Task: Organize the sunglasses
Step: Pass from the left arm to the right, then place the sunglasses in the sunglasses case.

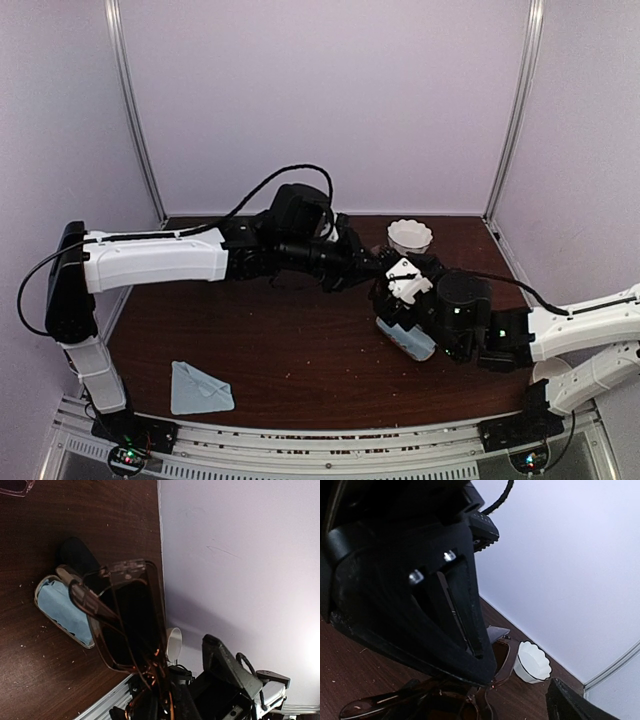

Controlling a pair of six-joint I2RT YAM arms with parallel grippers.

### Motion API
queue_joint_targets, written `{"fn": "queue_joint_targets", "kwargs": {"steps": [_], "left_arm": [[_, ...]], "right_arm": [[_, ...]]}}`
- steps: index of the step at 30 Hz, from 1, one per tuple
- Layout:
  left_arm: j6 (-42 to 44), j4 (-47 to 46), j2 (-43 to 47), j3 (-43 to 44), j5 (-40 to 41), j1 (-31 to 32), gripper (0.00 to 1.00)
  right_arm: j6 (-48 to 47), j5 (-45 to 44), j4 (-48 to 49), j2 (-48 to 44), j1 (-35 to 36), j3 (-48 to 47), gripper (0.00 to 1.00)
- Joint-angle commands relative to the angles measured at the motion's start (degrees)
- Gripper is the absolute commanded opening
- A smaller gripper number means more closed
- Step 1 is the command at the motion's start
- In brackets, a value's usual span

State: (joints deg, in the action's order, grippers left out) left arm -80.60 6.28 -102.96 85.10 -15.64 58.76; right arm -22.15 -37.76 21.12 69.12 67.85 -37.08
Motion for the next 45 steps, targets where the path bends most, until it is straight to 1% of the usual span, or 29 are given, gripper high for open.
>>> {"fn": "queue_joint_targets", "kwargs": {"steps": [1, 3, 9, 17, 20, 24, 27, 32, 38, 42, 45], "left_arm": [[1.4, -0.3, 1.2, -1.6, 2.4, -0.6, 0.0], [1.2, -0.2, 1.3, -1.8, 3.0, -0.5, 0.0], [-0.5, -0.6, 1.3, -3.1, 5.1, 0.3, 0.0], [-4.4, -3.9, 0.0, -5.8, 7.6, 2.1, 0.0], [-6.5, -3.6, -1.4, -5.8, 8.9, 2.8, 0.0], [-9.7, -6.2, -2.5, -7.8, 11.2, 3.4, 0.0], [-10.6, -8.3, -3.4, -7.9, 12.4, 3.4, 0.0], [-10.7, -10.6, -3.4, -7.5, 14.4, 2.1, 0.0], [-9.2, -9.3, -0.4, -8.0, 17.3, 0.5, 0.0], [-9.0, -7.3, 0.2, -8.3, 17.8, 0.5, 0.0], [-9.4, -5.9, 0.4, -8.5, 18.3, 1.6, 0.0]], "right_arm": [[6.0, -4.4, -4.2, -4.9, 0.0, 2.7, 0.94], [8.1, -5.2, -5.1, -6.7, -0.1, 3.7, 0.96], [14.6, -7.4, -7.8, -11.4, -0.6, 6.1, 0.97], [22.4, -6.7, -11.2, -19.8, -2.1, 10.2, 1.0], [25.4, -7.4, -13.7, -20.5, -2.1, 10.3, 1.0], [29.9, -8.4, -18.4, -19.6, -2.2, 9.6, 1.0], [30.7, -5.3, -20.3, -19.8, -2.1, 9.9, 1.0], [30.7, -2.9, -20.8, -21.2, -1.8, 11.2, 1.0], [30.3, -1.1, -20.3, -22.0, -1.7, 12.3, 1.0], [30.9, -2.1, -20.6, -22.6, -1.6, 12.4, 1.0], [33.4, -7.0, -21.0, -23.8, -1.7, 12.8, 1.0]]}}
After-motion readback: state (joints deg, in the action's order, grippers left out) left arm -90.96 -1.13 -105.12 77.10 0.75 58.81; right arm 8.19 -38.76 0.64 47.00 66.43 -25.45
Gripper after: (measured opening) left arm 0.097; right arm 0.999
